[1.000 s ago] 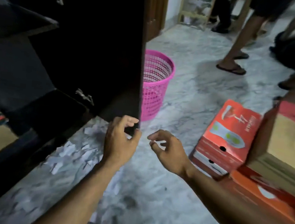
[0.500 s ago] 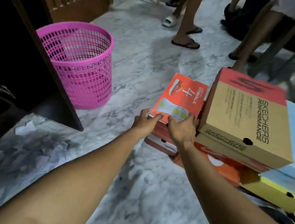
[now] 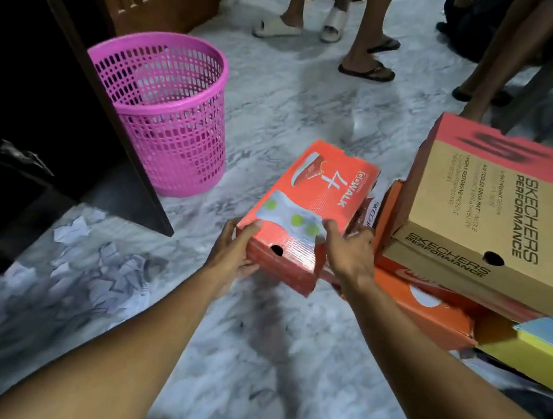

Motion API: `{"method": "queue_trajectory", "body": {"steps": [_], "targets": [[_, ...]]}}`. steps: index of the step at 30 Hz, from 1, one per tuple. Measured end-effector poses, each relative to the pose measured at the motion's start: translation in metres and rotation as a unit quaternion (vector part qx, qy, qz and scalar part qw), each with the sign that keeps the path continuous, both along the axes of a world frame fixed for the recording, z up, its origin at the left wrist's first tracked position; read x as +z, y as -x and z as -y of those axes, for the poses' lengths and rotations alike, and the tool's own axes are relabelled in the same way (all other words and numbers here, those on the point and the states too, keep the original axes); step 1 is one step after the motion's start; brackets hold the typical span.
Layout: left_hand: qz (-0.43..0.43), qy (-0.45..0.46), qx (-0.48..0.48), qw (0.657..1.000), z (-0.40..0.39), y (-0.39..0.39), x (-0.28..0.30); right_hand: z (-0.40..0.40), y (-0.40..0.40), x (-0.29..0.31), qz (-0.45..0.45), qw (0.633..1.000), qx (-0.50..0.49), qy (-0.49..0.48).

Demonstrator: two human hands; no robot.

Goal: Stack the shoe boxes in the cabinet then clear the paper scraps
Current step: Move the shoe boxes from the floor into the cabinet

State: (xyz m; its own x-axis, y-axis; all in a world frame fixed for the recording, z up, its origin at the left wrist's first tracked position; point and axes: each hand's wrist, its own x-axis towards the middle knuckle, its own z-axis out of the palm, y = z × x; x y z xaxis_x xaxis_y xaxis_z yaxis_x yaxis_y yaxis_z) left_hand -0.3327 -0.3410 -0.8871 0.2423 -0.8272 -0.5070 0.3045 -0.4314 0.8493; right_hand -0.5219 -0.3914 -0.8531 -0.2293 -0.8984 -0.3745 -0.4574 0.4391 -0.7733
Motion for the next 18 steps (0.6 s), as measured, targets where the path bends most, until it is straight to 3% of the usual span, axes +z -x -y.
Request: {"method": "queue_trajectory", "body": {"steps": [3, 5, 8, 12, 18], "targets": [[0.021, -0.005, -0.007, 1.0, -0.044, -0.032, -0.004, -0.005, -0.001, -0.006, 0.196, 0.979, -0.052, -0.023], [0.028, -0.015, -0.029, 0.999, -0.076, -0.055, -0.004, -0.013, -0.001, -0.008, 0.266, 0.961, -0.02, -0.071], [0.018, -0.038, -0.07, 0.997, -0.119, -0.097, -0.001, -0.031, -0.005, -0.019, 0.271, 0.954, 0.038, -0.124], [0.005, -0.093, -0.142, 0.985, -0.157, -0.152, 0.01, -0.061, -0.031, -0.034, 0.268, 0.95, 0.11, -0.12], [-0.017, -0.137, -0.1, 0.985, -0.204, -0.199, 0.018, -0.107, -0.112, -0.031, 0.216, 0.919, 0.294, -0.15]]}}
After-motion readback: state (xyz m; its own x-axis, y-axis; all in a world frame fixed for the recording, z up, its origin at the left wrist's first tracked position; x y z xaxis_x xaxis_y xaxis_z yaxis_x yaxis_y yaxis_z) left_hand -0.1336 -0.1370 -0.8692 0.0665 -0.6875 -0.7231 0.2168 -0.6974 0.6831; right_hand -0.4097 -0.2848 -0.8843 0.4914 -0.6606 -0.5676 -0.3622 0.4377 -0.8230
